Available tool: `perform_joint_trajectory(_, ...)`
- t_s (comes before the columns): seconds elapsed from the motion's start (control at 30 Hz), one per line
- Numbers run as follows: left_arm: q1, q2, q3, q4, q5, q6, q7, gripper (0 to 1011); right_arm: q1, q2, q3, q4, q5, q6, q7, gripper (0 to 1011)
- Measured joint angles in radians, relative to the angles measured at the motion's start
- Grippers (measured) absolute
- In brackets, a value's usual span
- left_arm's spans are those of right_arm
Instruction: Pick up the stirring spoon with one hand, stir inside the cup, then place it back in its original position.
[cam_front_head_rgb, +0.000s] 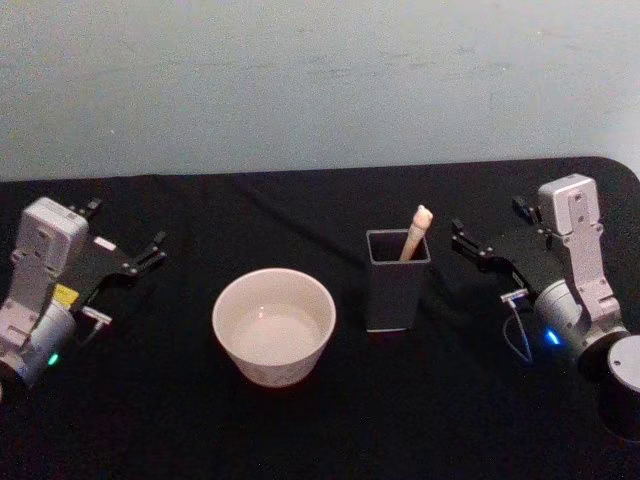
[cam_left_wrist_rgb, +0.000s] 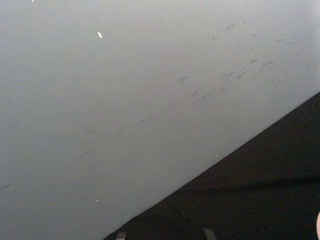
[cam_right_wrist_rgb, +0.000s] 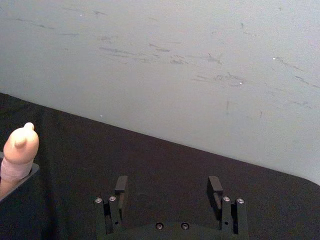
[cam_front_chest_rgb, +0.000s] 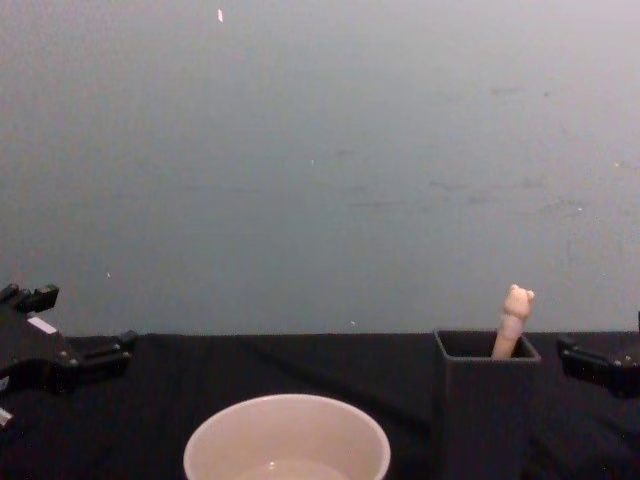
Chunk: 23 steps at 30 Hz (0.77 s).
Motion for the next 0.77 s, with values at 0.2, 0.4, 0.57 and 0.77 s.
perform_joint_trajectory(0.2, 0.000, 0.000, 0.000, 0.000, 0.000, 0.000, 0.000, 1001, 0.000, 0.000, 0.000, 0.000, 0.000, 0.000, 0.000, 1004)
perform_joint_trajectory(0.4, 0.000, 0.000, 0.000, 0.000, 0.000, 0.000, 0.000, 1001, 0.000, 0.000, 0.000, 0.000, 0.000, 0.000, 0.000, 1004)
perform_joint_trajectory(0.57, 0.000, 0.000, 0.000, 0.000, 0.000, 0.000, 0.000, 1001, 0.000, 0.000, 0.000, 0.000, 0.000, 0.000, 0.000, 1004)
perform_joint_trajectory(0.77, 0.000, 0.000, 0.000, 0.000, 0.000, 0.000, 0.000, 1001, 0.000, 0.000, 0.000, 0.000, 0.000, 0.000, 0.000, 1004)
